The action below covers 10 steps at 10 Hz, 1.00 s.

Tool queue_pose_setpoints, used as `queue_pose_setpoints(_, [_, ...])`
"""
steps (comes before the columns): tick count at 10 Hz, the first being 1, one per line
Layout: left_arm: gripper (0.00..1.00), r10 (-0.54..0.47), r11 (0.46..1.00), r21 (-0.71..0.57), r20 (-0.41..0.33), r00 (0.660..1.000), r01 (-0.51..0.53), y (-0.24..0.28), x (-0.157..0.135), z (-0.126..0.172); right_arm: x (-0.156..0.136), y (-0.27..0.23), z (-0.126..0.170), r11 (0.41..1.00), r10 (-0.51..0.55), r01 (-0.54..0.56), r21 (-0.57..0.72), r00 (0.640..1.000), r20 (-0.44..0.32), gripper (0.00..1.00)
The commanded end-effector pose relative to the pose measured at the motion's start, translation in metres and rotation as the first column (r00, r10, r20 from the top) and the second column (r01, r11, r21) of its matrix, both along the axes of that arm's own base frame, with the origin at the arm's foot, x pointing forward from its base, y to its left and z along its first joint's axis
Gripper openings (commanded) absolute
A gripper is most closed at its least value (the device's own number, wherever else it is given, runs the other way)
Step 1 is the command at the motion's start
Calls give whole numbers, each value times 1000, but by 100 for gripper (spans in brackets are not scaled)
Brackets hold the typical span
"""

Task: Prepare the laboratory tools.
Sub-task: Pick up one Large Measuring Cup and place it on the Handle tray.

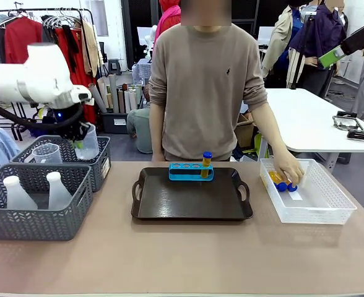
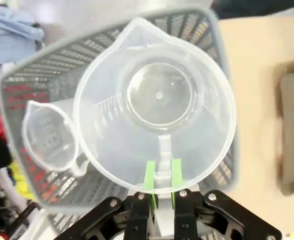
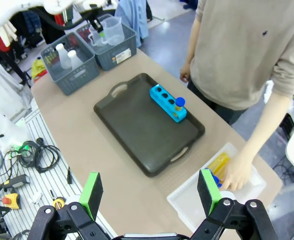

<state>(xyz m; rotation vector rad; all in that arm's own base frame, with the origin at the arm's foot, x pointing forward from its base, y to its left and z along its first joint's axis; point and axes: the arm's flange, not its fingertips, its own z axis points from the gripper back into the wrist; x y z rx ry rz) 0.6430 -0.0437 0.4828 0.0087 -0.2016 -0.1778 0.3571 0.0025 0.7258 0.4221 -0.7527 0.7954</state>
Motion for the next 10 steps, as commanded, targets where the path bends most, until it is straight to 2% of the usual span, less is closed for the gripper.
queue_pose_setpoints(1, [0,-146,989,-3,5,989,146,1,-24,58,-1,1,0,1000,13,-13,11,1000,4,100])
queue_pose_setpoints(3, [0,-273,961,38,11,962,273,-5,-41,129,-1,1,0,1000,13,-13,11,1000,4,100])
queue_pose_setpoints(6, [0,-447,891,105,22,894,442,-19,-75,194,-1,1,0,1000,13,-13,11,1000,4,100])
queue_pose_setpoints(9, [0,-570,813,172,47,820,556,-29,-112,254,-1,1,0,1000,13,-13,11,1000,4,100])
queue_pose_setpoints(10, [0,-590,799,179,45,806,575,-29,-123,271,-1,1,0,1000,13,-13,11,1000,4,100])
